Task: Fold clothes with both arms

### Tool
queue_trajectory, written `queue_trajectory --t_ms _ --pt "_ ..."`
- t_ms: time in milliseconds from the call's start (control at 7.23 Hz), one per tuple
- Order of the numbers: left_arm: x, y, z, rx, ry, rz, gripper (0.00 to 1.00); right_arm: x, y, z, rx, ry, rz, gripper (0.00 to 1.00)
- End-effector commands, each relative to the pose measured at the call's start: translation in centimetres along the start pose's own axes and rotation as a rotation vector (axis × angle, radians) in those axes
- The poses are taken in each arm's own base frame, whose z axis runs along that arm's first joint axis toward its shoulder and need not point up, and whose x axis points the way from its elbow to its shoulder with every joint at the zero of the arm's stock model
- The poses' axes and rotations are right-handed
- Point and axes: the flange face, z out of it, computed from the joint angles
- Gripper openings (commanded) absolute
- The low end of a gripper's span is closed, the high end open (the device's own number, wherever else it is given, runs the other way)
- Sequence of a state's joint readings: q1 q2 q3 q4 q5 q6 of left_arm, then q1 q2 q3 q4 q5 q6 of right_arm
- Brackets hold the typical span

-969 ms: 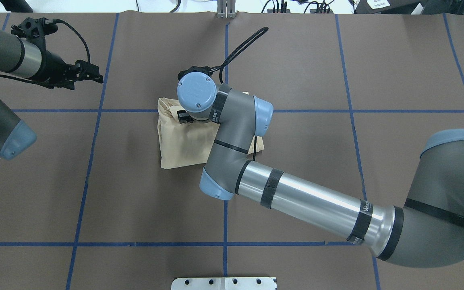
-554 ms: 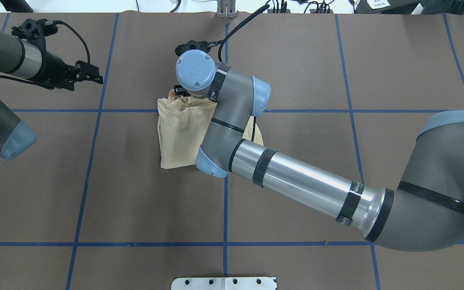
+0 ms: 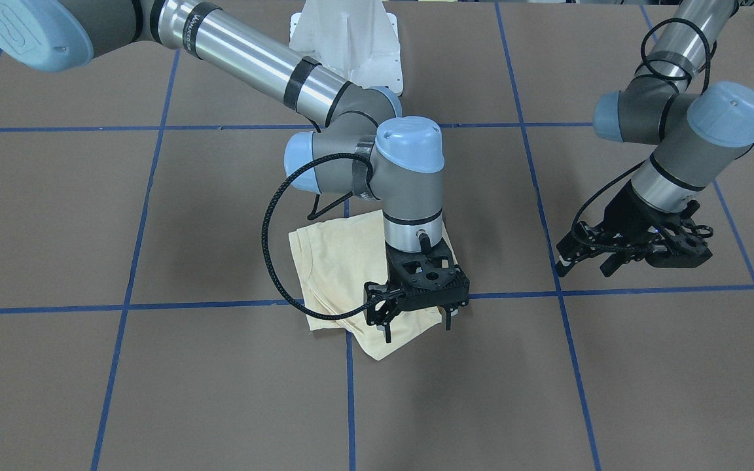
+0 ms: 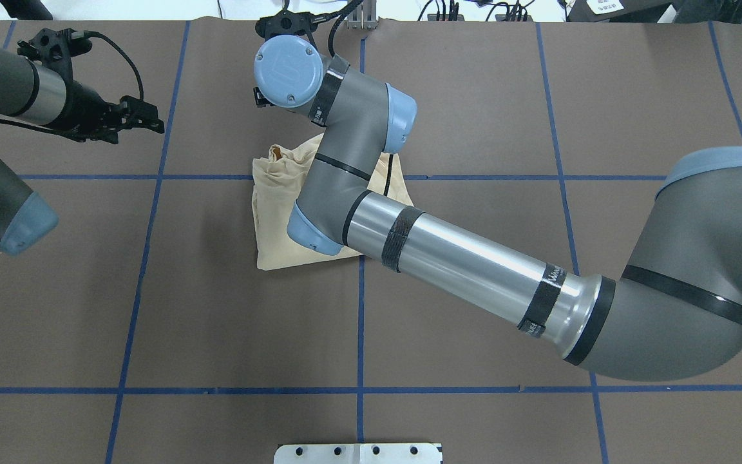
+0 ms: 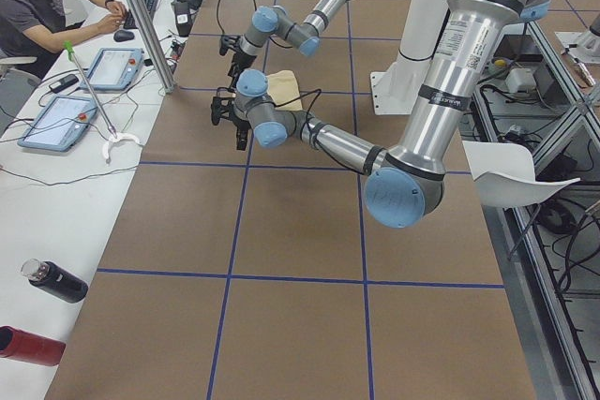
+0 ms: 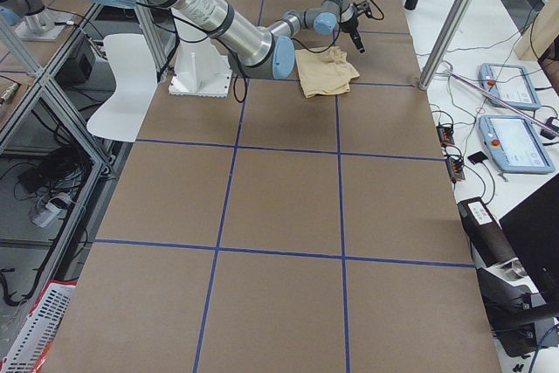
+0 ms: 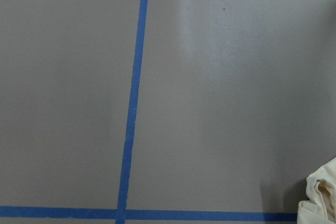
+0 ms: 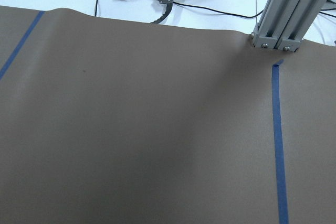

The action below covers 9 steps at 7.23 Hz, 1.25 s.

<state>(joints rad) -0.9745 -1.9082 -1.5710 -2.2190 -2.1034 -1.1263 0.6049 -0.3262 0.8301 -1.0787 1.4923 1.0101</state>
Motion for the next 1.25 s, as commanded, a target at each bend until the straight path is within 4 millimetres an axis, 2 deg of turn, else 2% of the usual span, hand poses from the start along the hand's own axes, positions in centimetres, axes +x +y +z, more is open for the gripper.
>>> queue_trajectory --t_ms 0,138,277,415,554,692,830,969,1107 --pt "-0.4 -1.1 -1.4 0.027 0.009 0.036 0.99 3.0 -1.9 -1.5 -0.059 -0.036 0.029 0.99" --pt "-1.4 -2.4 -2.5 0.053 -0.004 0.074 0.99 6.2 -2.7 -3.3 -0.103 0.009 0.042 0.99" --pt "-3.9 -3.1 -3.2 0.064 -0.034 0.110 0.99 11.0 -4.0 -5.0 -0.173 0.051 0.071 1.00" --pt "-6.5 -4.4 -4.4 0.070 -0.081 0.112 1.00 16.4 -6.3 -5.8 -0.242 0.020 0.103 1.00" --pt "-8.2 -5.4 -6.1 0.097 -0.095 0.155 1.00 21.9 -7.3 -5.7 -0.288 0.007 0.119 1.00" --pt "-9.9 -7.0 -8.2 0.135 -0.108 0.142 1.00 25.7 -6.9 -5.9 -0.283 0.010 0.063 1.00" --pt "-11.5 -8.1 -9.5 0.151 -0.136 0.229 1.00 31.1 -5.6 -6.5 -0.290 0.005 0.017 1.00" --pt "-14.3 -9.5 -10.2 0.166 -0.173 0.207 1.00 35.5 -3.4 -7.7 -0.283 -0.004 -0.034 1.00" --pt "-16.2 -10.1 -11.2 0.194 -0.181 0.228 1.00 40.3 -1.6 -9.5 -0.262 0.013 -0.017 1.00"
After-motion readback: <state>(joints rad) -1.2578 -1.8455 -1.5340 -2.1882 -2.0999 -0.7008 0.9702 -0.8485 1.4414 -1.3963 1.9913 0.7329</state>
